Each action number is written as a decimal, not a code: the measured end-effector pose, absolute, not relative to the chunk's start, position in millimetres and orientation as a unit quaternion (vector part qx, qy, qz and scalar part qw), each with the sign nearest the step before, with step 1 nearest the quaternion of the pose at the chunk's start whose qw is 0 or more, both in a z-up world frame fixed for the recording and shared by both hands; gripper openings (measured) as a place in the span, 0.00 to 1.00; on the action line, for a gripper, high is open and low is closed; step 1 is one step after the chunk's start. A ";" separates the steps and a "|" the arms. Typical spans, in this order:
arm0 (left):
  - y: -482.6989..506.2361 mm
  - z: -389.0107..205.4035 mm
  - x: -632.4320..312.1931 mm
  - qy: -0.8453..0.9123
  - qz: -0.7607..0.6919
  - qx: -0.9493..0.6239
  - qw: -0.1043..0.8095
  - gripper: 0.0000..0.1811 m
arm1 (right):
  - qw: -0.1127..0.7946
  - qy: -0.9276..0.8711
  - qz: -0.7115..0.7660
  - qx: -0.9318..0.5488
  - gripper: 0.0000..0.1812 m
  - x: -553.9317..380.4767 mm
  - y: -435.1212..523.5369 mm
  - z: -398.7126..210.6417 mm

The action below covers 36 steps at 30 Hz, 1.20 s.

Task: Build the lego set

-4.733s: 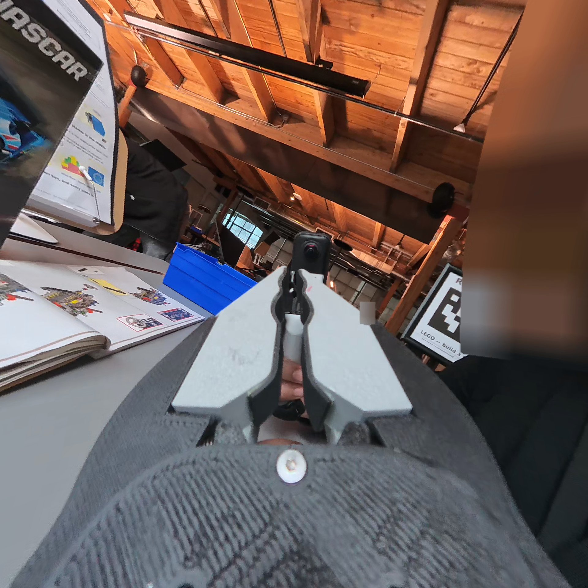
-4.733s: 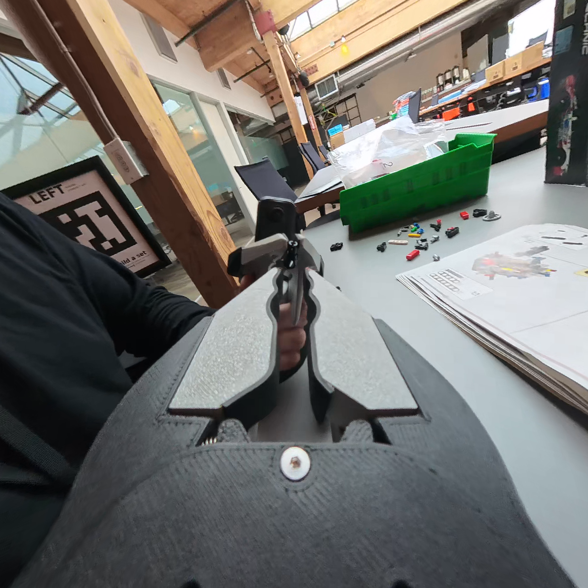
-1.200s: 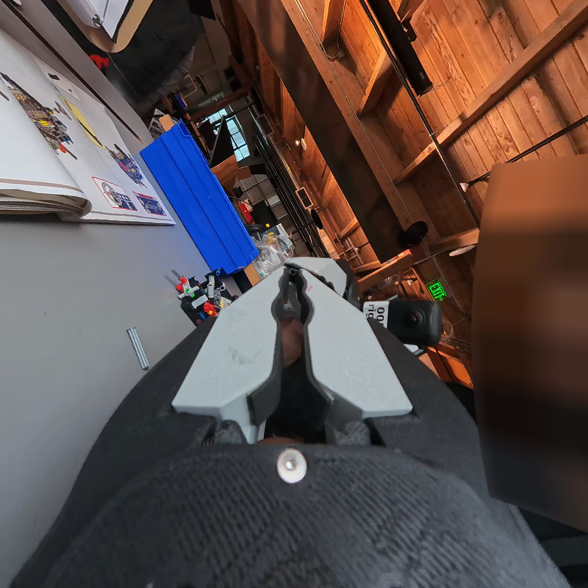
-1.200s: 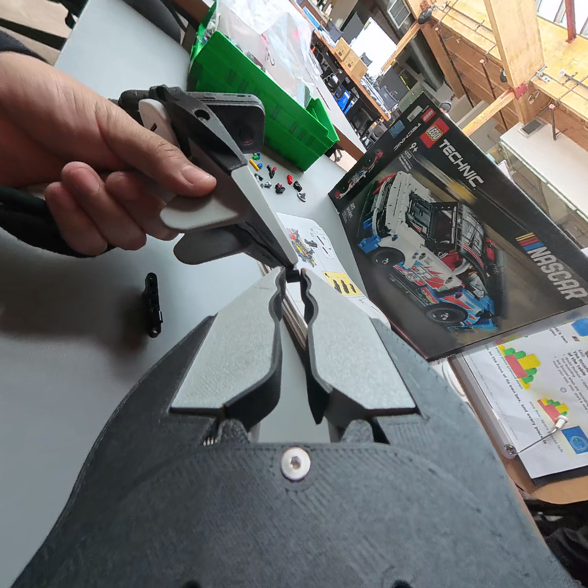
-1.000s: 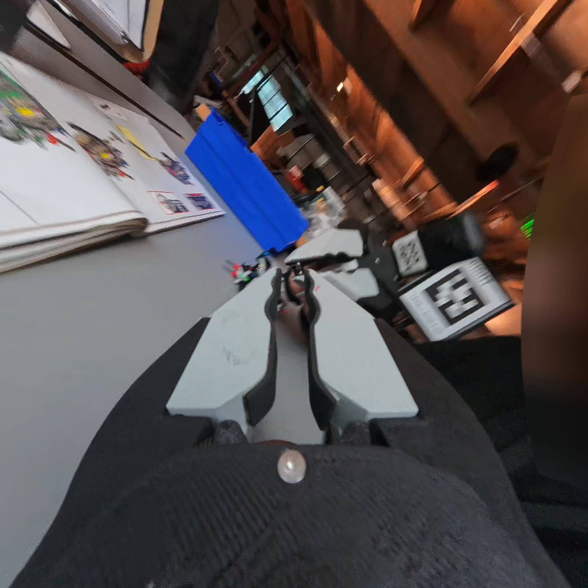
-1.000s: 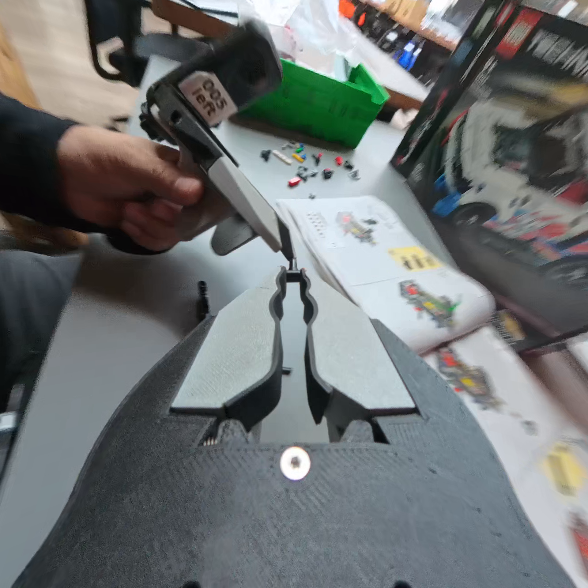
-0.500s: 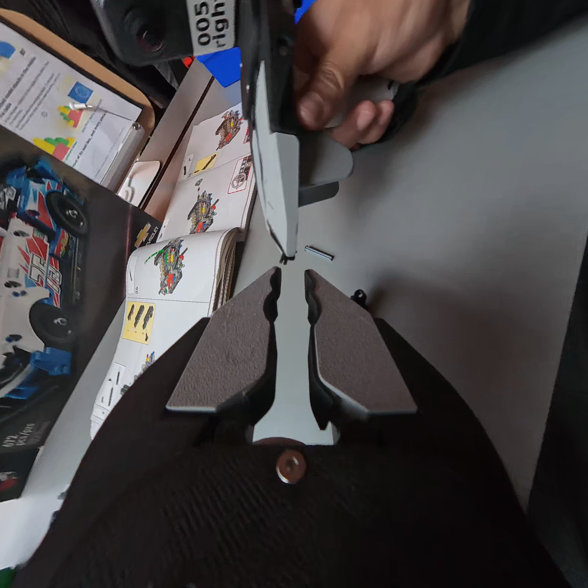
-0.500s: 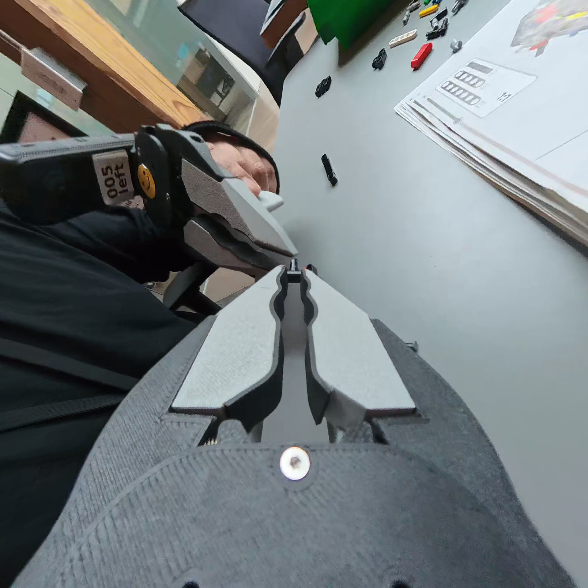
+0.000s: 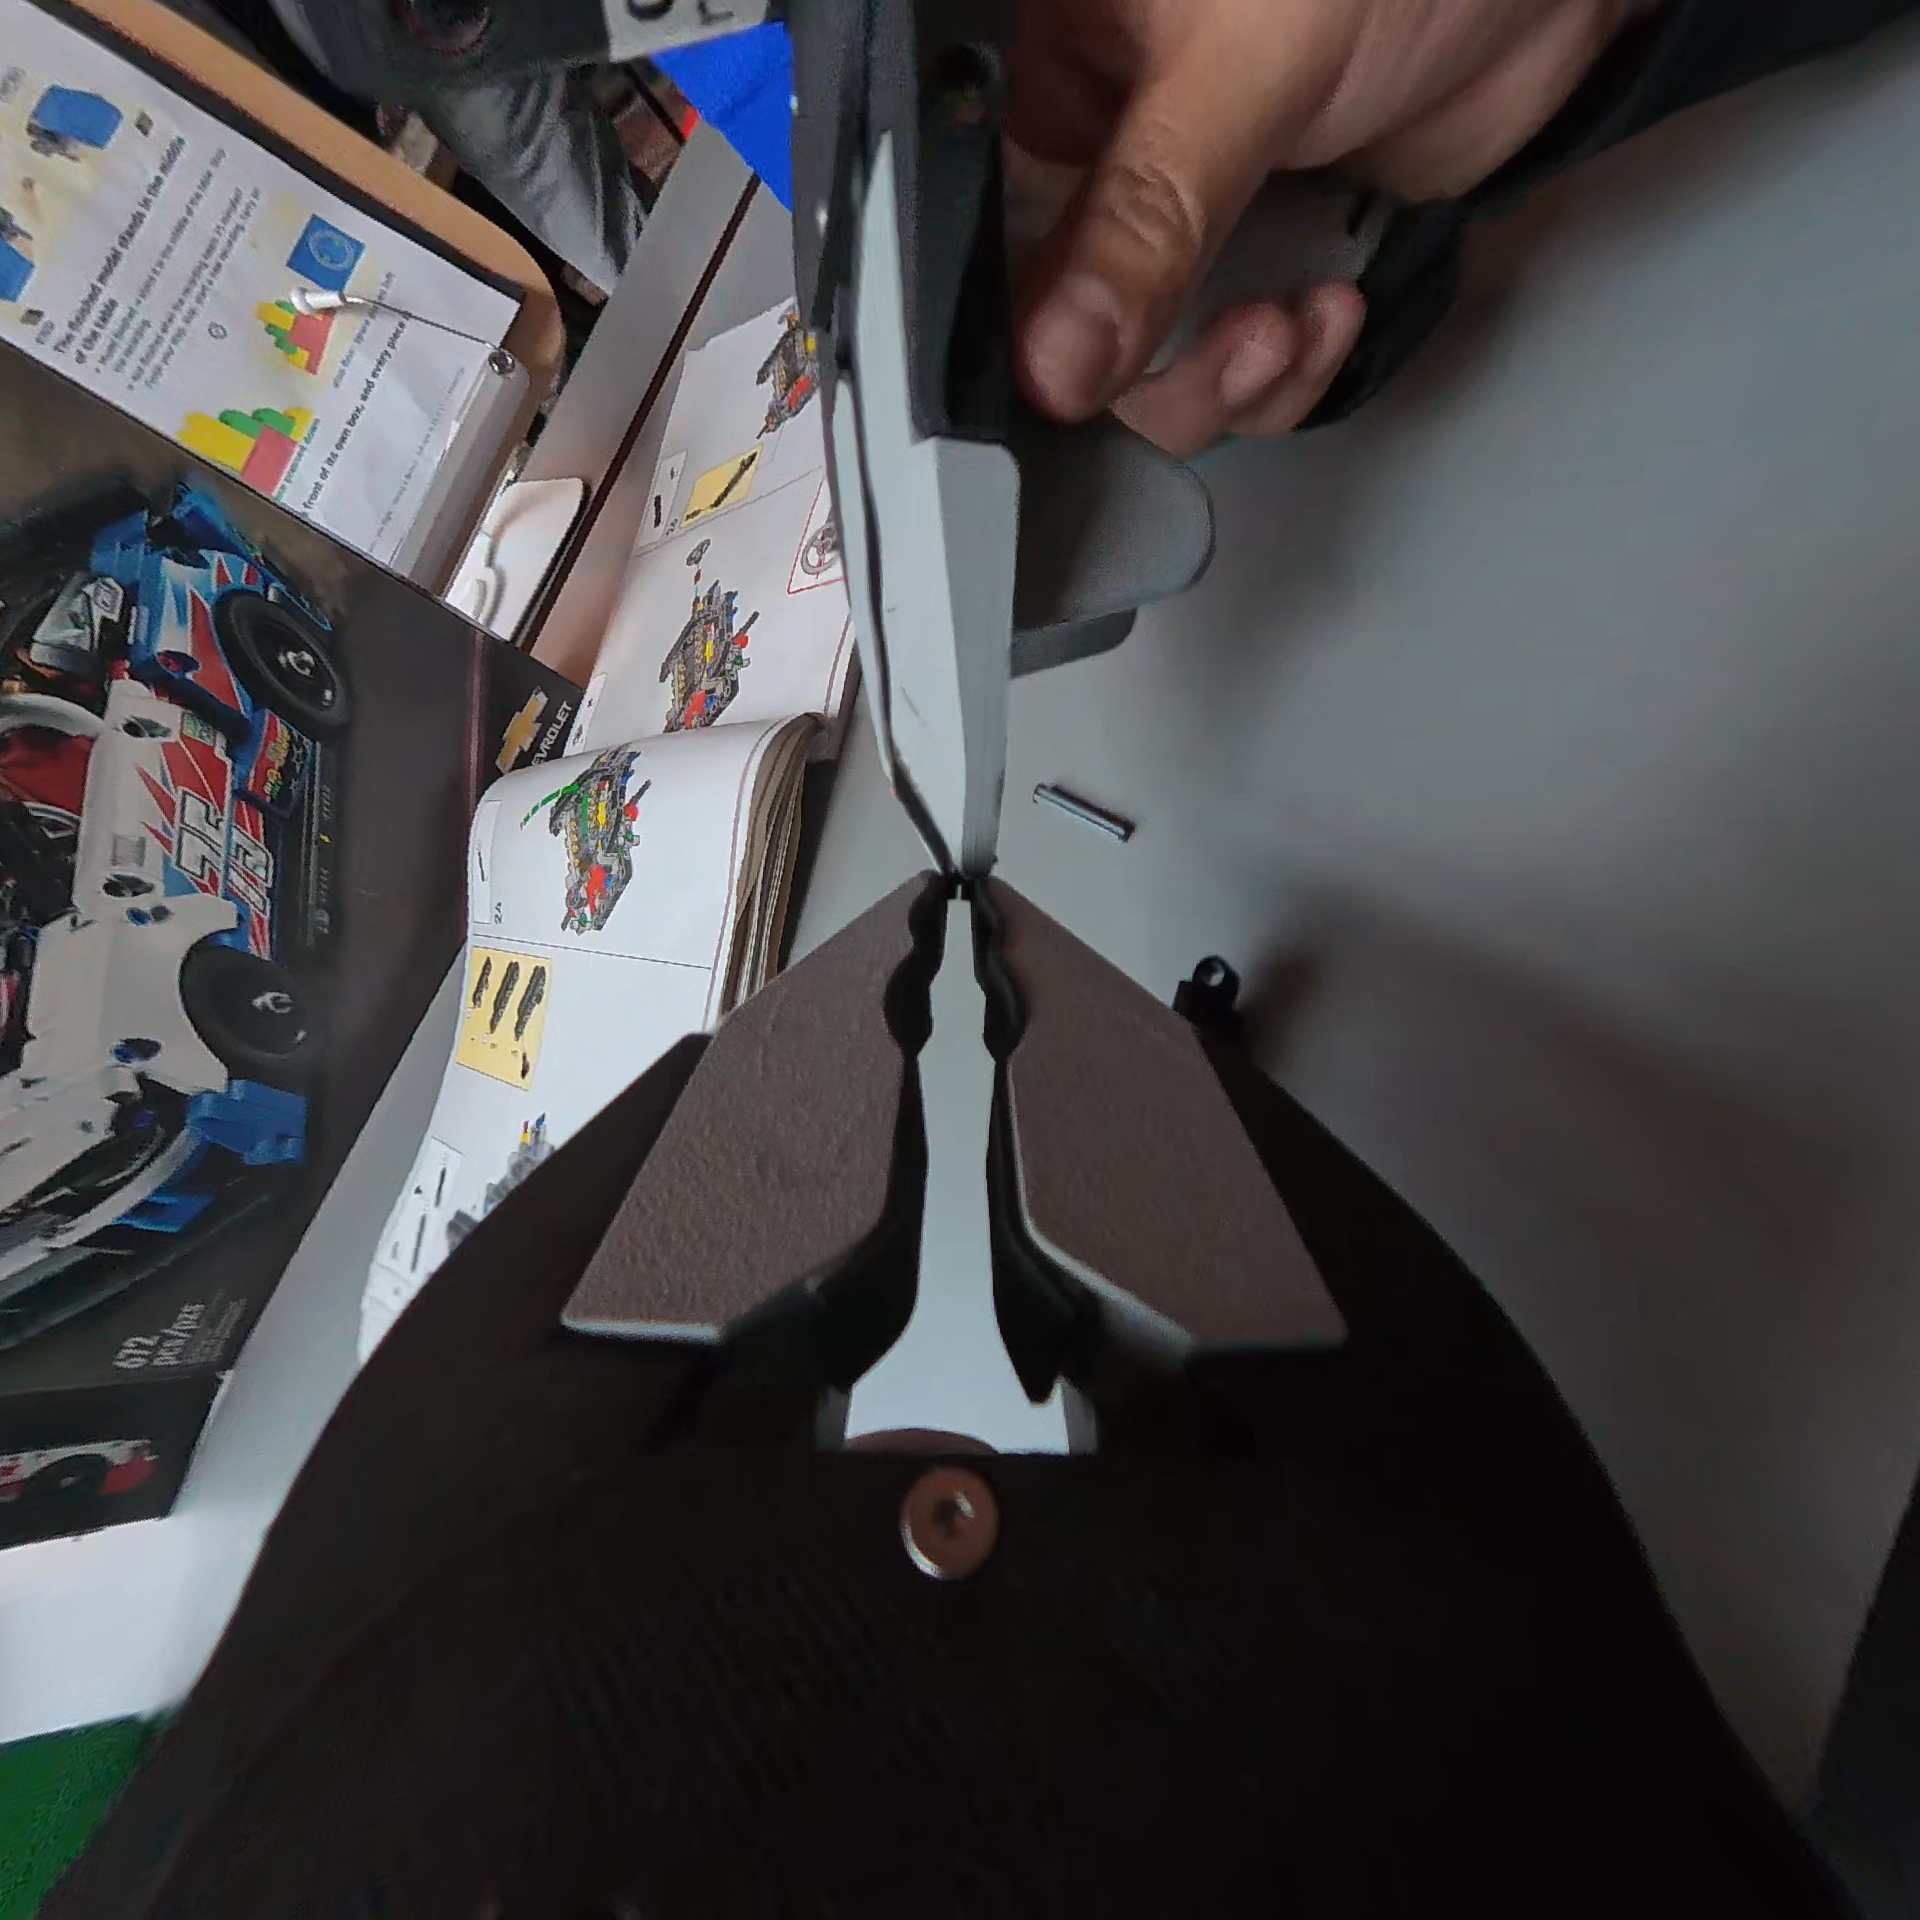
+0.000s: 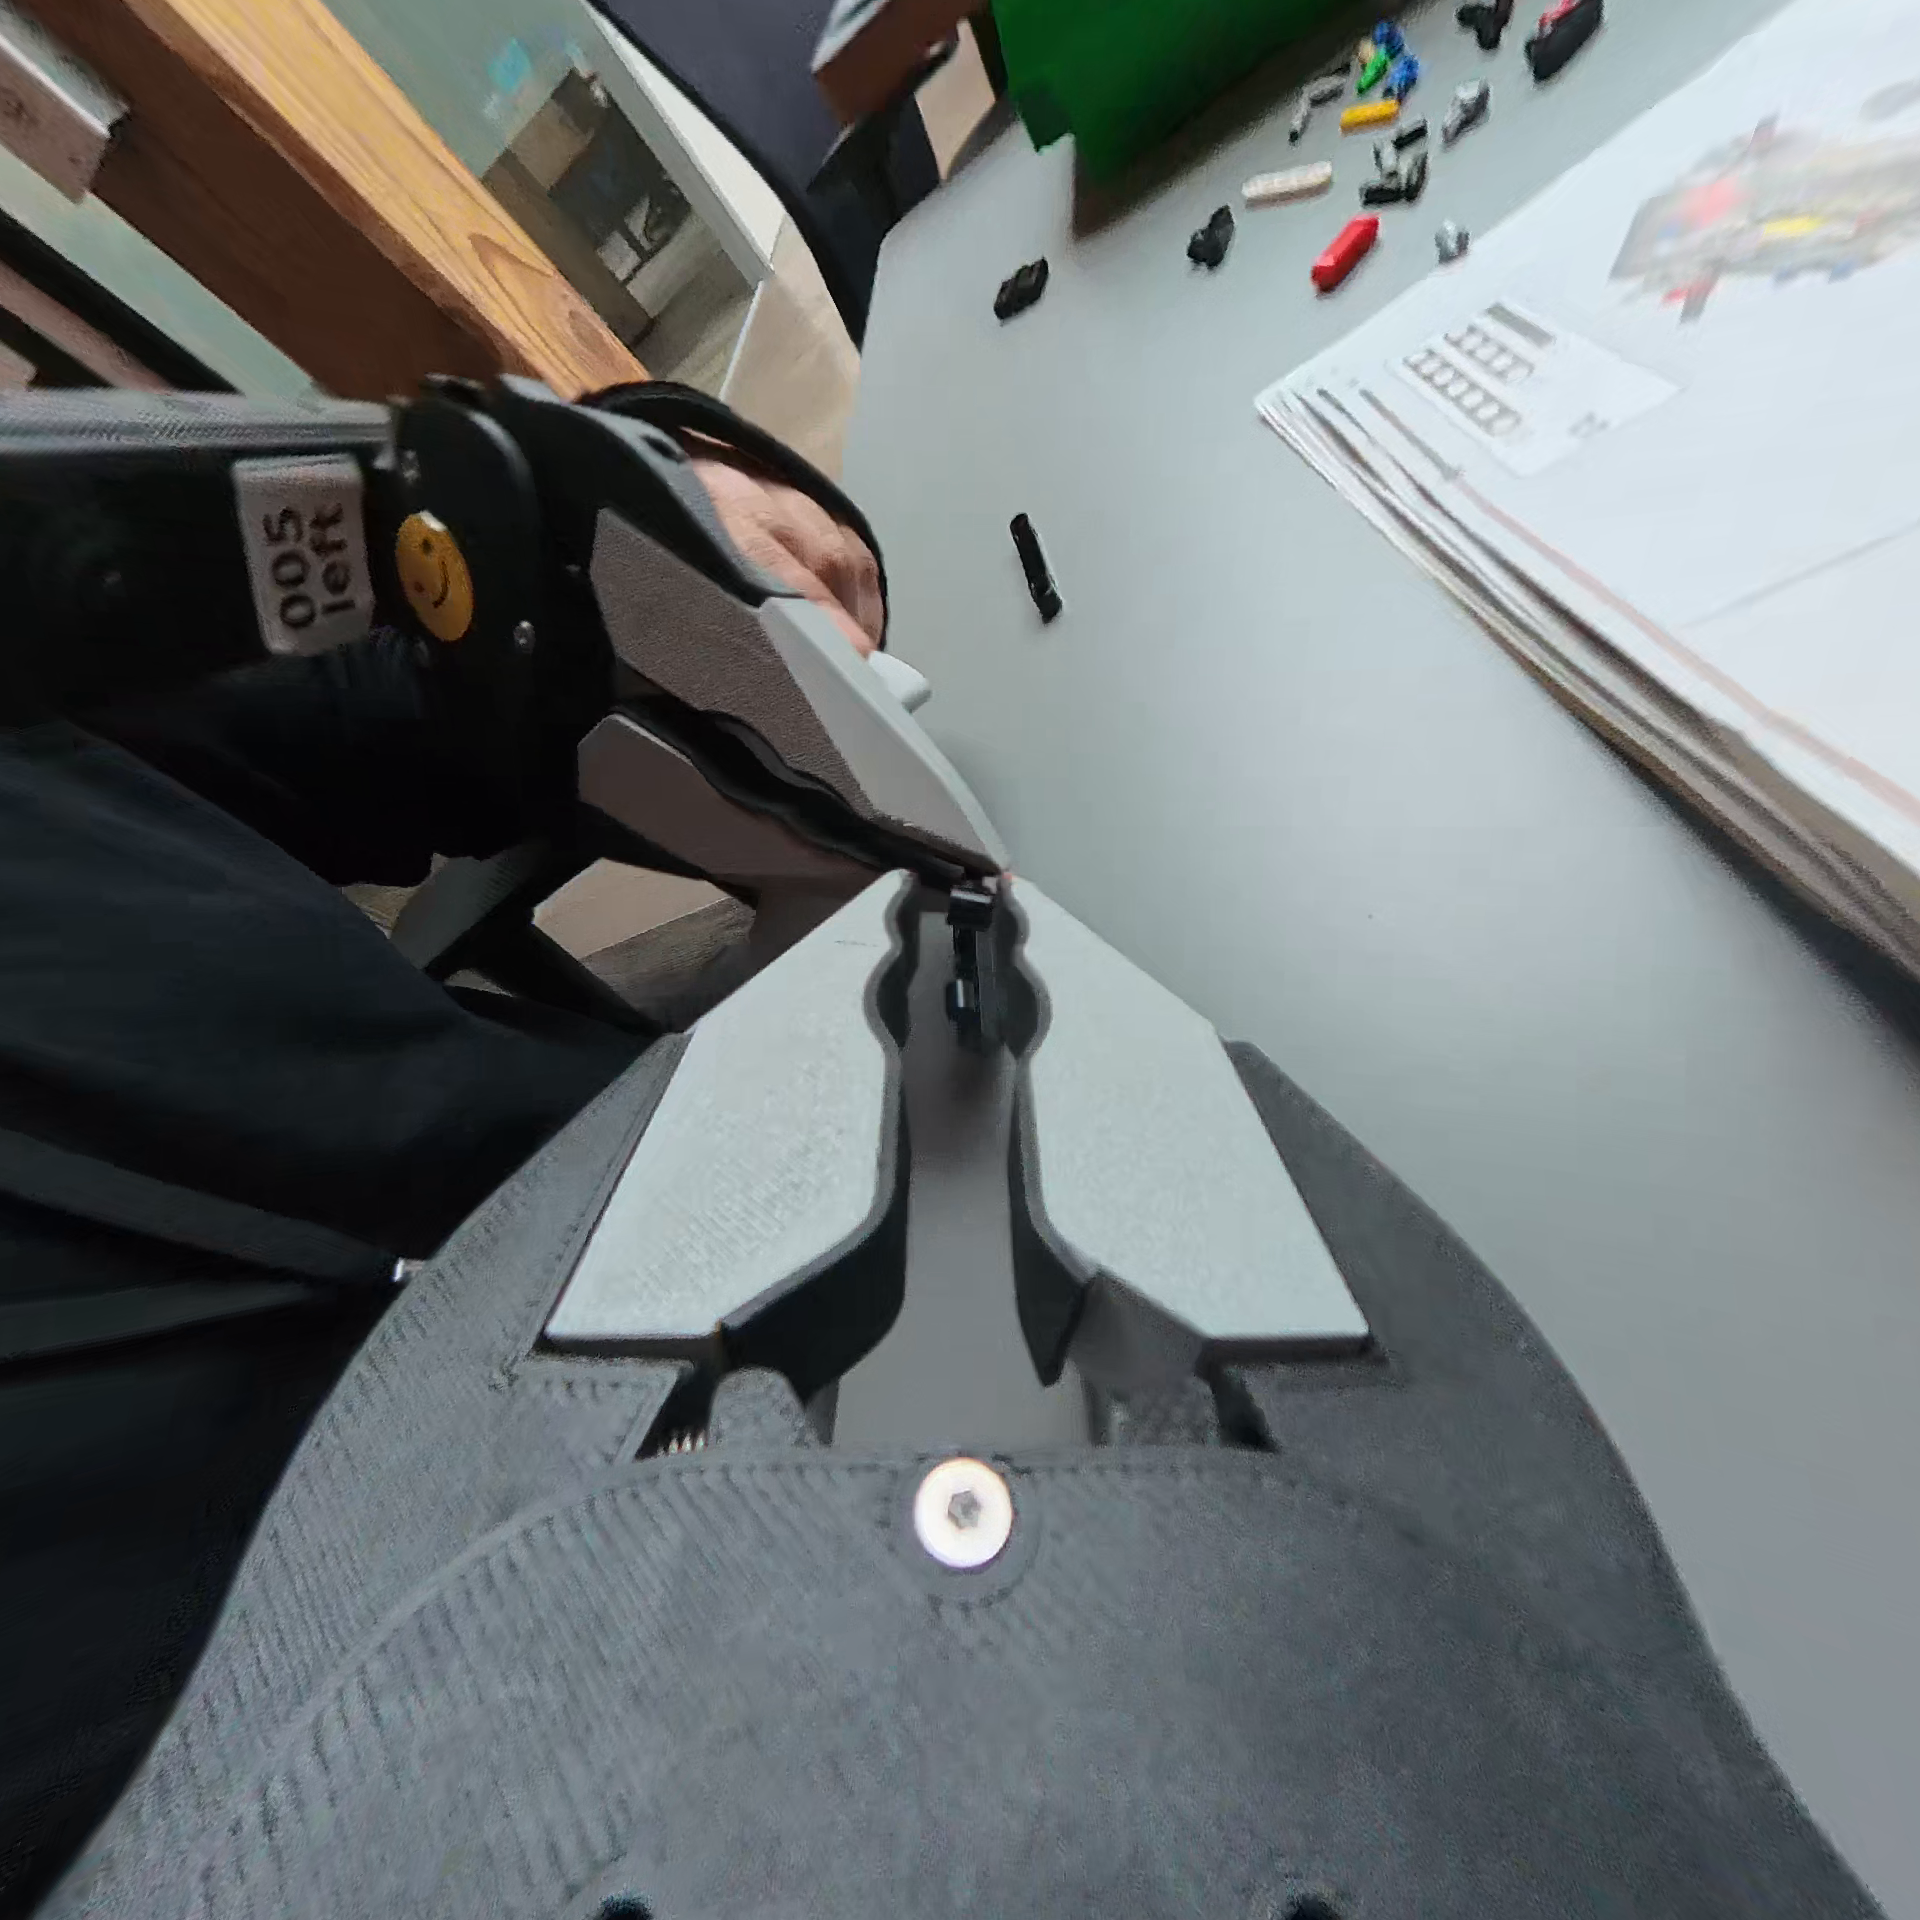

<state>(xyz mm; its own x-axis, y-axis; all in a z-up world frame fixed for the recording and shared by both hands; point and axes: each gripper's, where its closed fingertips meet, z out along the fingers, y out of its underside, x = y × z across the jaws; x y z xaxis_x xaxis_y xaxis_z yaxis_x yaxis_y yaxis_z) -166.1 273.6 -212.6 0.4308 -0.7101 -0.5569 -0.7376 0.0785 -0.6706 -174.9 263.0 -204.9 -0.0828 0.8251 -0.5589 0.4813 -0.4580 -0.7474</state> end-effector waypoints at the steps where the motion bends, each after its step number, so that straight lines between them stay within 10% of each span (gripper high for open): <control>1: 273.6 -210.6 -166.1 0.522 -0.004 -0.684 0.509 0.01 | 0.177 -0.508 0.541 -0.646 0.10 -174.5 261.7 -200.5; 11: 264.5 -205.9 -162.7 0.498 -0.112 -0.706 0.491 0.01 | 0.428 -0.693 0.269 -0.513 0.04 -165.4 263.0 -195.5; 36: 255.5 -216.4 -161.6 0.508 -0.143 -0.718 0.455 0.02 | 0.417 -0.728 0.245 -0.485 0.03 -168.0 253.5 -212.3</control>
<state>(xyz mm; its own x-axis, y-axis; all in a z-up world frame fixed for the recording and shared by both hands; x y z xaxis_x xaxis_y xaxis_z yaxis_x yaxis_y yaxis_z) -161.6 255.5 -216.4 0.4440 -0.8583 -0.2573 -0.5990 -0.0707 -0.7976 -168.0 253.5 -212.3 -0.1814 0.9113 0.3696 0.5027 0.4090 -0.7616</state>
